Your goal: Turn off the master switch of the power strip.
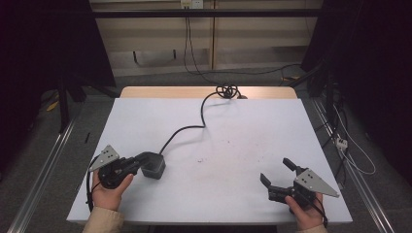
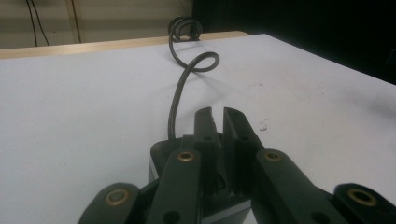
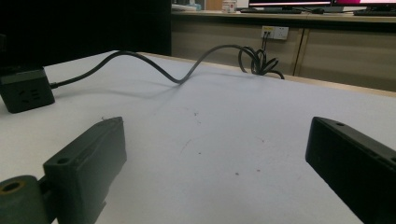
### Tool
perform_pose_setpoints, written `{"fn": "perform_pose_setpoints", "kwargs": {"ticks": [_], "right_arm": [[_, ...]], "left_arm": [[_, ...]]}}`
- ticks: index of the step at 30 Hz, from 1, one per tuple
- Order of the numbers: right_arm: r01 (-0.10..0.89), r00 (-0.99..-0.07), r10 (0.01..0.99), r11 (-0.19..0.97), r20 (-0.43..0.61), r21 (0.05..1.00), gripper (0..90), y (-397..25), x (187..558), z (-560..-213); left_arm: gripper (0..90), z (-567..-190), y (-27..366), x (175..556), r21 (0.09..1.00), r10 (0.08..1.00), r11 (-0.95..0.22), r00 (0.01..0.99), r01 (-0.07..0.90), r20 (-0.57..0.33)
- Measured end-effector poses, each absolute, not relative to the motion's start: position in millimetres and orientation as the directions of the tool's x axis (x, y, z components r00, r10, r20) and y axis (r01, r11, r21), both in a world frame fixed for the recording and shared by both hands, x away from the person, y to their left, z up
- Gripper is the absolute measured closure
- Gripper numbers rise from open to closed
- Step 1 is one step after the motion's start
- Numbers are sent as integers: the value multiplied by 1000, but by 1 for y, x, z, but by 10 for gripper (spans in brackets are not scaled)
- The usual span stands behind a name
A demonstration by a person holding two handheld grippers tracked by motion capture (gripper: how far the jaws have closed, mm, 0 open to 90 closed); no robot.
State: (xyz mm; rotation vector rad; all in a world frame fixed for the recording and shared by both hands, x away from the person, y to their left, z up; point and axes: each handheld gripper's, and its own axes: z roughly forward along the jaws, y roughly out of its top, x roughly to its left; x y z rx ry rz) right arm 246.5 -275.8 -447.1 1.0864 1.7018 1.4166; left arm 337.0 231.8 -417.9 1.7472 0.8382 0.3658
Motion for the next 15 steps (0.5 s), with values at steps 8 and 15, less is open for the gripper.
{"fn": "perform_pose_setpoints", "kwargs": {"ticks": [8,15], "right_arm": [[183,-435,900,68,19,981,44,-276,246,-447],[181,-436,900,69,17,981,45,-276,246,-447]], "left_arm": [[886,-418,233,337,916,697,-152,697,370,-166],[900,-418,232,337,909,697,-158,695,386,-174]]}}
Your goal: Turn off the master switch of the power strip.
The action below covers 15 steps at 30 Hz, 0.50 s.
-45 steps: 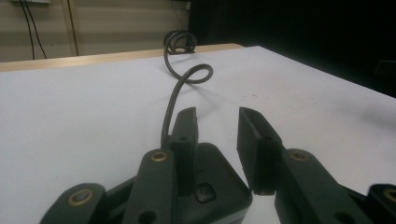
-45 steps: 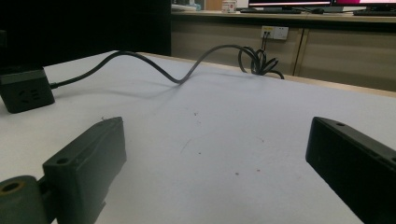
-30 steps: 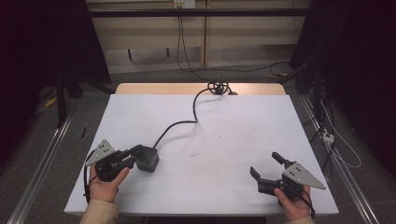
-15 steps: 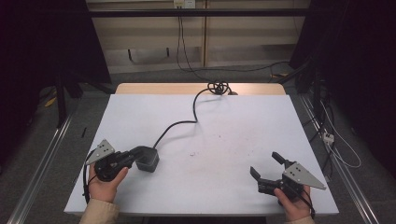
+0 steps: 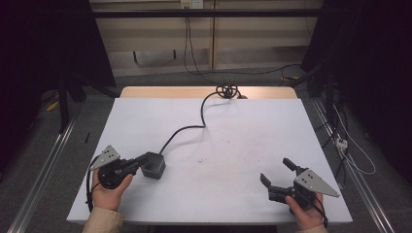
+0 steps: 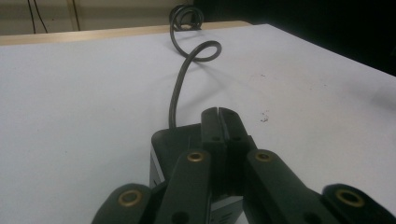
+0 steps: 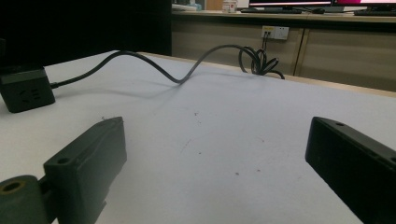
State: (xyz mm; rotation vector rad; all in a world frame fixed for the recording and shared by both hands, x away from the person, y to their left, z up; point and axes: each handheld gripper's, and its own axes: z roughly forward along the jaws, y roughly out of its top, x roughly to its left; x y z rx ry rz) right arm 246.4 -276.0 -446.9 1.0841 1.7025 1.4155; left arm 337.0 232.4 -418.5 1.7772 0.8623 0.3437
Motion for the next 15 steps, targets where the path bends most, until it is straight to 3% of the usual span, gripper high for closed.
{"fn": "perform_pose_setpoints", "kwargs": {"ticks": [15], "right_arm": [[183,-437,899,66,21,981,46,-276,246,-447]], "left_arm": [[900,-420,230,337,891,701,-194,693,411,-168]]}}
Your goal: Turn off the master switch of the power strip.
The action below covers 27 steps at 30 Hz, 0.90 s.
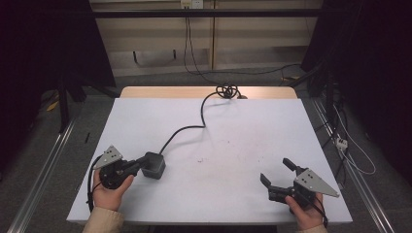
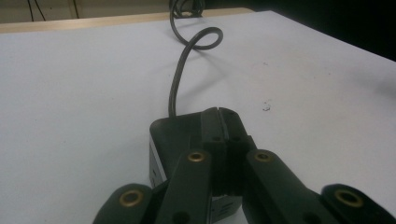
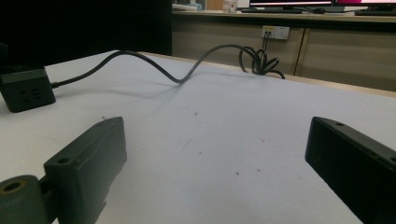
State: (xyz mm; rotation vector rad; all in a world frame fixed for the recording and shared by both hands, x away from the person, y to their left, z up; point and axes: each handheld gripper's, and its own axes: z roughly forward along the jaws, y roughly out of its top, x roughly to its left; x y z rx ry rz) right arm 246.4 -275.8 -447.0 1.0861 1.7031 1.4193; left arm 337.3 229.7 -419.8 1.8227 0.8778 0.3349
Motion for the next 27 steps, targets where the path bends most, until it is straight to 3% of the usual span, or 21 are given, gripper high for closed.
{"fn": "perform_pose_setpoints", "kwargs": {"ticks": [27], "right_arm": [[184,-440,898,70,18,980,47,-276,246,-447]], "left_arm": [[900,-422,226,337,874,707,-236,692,425,-146]]}}
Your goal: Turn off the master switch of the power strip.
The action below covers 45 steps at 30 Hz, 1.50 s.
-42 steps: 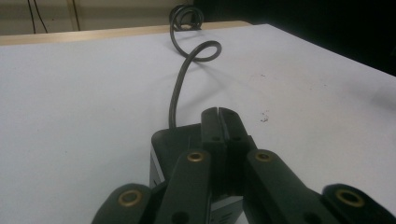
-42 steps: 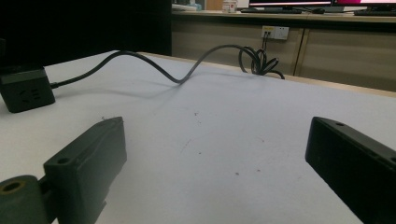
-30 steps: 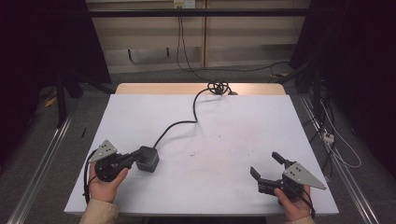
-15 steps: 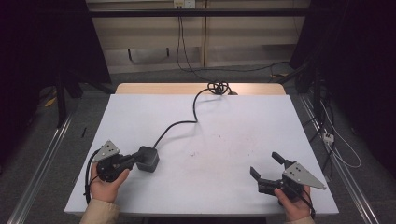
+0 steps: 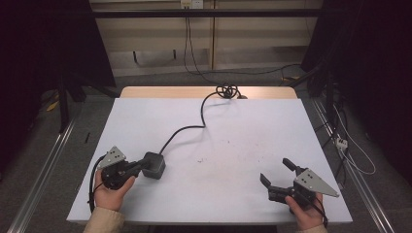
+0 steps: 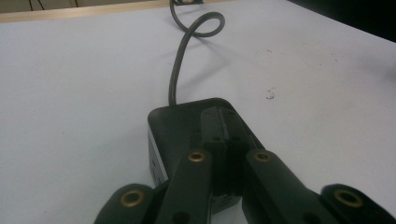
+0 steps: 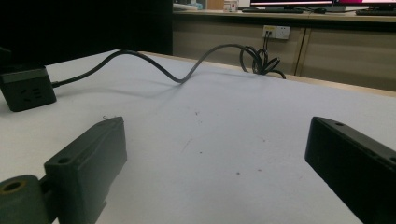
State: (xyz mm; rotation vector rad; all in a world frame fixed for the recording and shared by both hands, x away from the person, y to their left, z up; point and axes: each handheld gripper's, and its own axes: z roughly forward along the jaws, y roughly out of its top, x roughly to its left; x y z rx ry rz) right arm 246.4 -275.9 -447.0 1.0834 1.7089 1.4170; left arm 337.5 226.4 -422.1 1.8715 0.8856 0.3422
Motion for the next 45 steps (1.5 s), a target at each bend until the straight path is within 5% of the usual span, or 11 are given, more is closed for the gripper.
{"fn": "perform_pose_setpoints", "kwargs": {"ticks": [45], "right_arm": [[186,-440,898,69,20,980,52,-276,246,-447]], "left_arm": [[900,-426,224,340,872,705,-241,694,426,-145]]}}
